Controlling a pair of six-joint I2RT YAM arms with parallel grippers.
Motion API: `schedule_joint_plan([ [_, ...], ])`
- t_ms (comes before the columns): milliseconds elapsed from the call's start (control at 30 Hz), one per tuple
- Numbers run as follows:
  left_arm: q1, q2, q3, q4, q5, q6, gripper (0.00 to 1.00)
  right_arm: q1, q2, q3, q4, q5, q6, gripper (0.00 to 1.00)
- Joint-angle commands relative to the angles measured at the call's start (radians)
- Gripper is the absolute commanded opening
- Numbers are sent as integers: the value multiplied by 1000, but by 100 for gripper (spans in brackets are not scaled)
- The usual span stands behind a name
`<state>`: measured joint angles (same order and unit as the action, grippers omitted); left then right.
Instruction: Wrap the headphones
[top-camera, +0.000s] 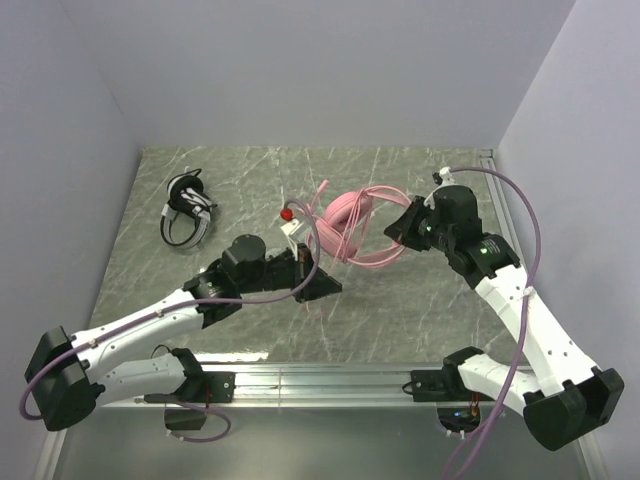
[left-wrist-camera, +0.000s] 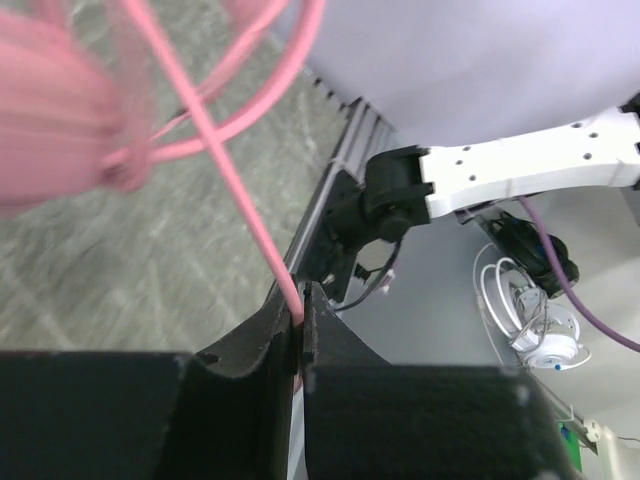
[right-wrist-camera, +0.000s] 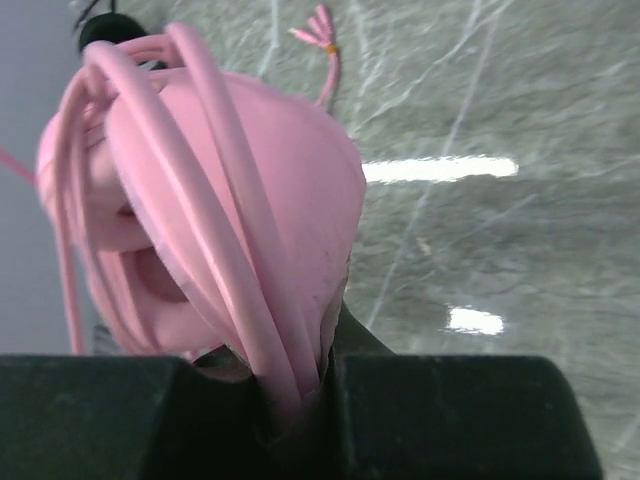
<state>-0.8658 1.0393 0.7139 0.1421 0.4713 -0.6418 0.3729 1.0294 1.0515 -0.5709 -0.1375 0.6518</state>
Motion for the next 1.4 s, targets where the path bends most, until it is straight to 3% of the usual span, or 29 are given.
schedule_joint_plan([
  [0, -82, 25, -14, 151, 4, -42, 10, -43, -48, 10, 290, -48, 147, 0],
  [367, -165, 146, -66, 382, -23, -102, 17, -43, -94, -15, 321, -33, 163, 0],
  [600, -179, 228, -114, 591, 105, -127, 19, -46, -120, 11, 318, -51, 180, 0],
  [900, -197, 283, -215, 867, 133, -154, 25, -52, -167, 74, 287, -82, 198, 0],
  [1367, -271, 450, -202, 1020, 167, -127, 33, -55, -196, 166, 230, -106, 212, 0],
])
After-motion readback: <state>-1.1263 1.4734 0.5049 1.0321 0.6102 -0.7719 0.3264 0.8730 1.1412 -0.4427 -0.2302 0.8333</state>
